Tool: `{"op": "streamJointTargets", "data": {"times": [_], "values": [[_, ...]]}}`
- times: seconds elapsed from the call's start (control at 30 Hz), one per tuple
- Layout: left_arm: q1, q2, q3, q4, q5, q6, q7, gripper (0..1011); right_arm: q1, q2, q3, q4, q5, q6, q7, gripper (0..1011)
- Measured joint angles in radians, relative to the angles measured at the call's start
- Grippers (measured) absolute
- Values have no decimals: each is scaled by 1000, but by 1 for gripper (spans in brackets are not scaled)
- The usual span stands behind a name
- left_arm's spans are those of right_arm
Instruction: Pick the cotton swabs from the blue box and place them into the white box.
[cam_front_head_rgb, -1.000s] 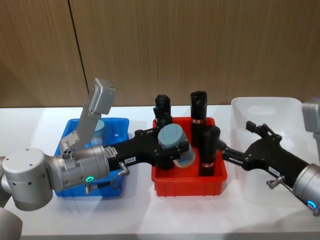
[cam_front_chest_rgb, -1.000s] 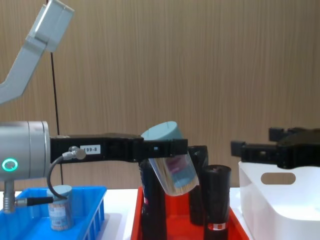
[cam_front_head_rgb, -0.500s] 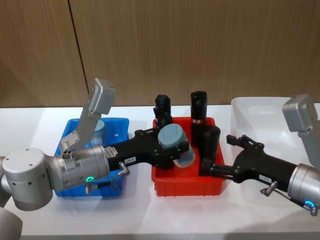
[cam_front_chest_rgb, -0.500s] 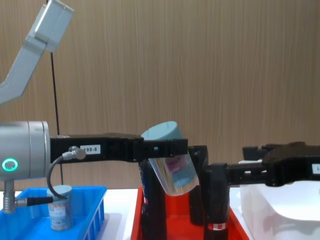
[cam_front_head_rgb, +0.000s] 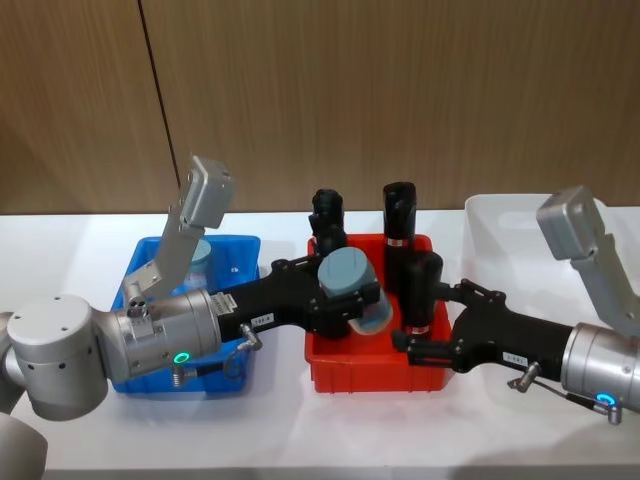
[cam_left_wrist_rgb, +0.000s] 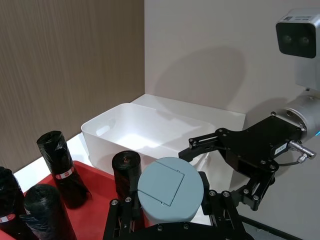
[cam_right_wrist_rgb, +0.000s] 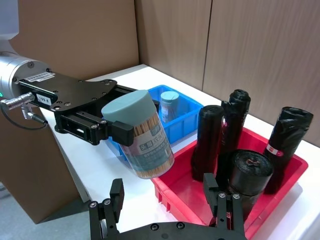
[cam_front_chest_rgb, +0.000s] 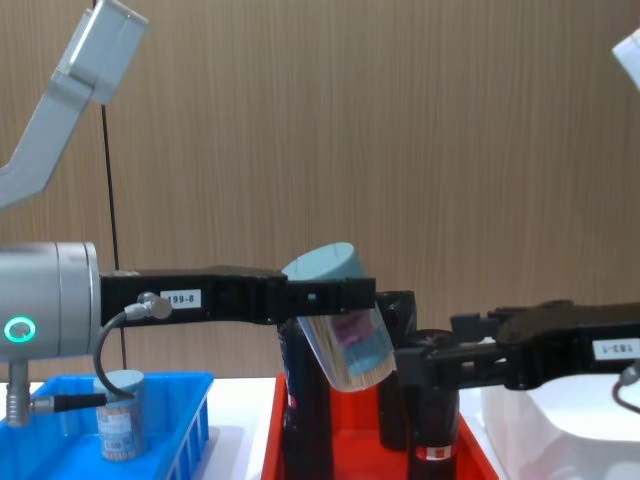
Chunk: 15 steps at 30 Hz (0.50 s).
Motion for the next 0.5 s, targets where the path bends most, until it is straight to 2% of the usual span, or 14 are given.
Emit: {"op": "streamJointTargets", "data": {"times": [0.5], "values": [[0, 0, 0, 0, 0, 0, 0, 664, 62, -34, -27, 84, -25, 1, 37, 1001]]}}
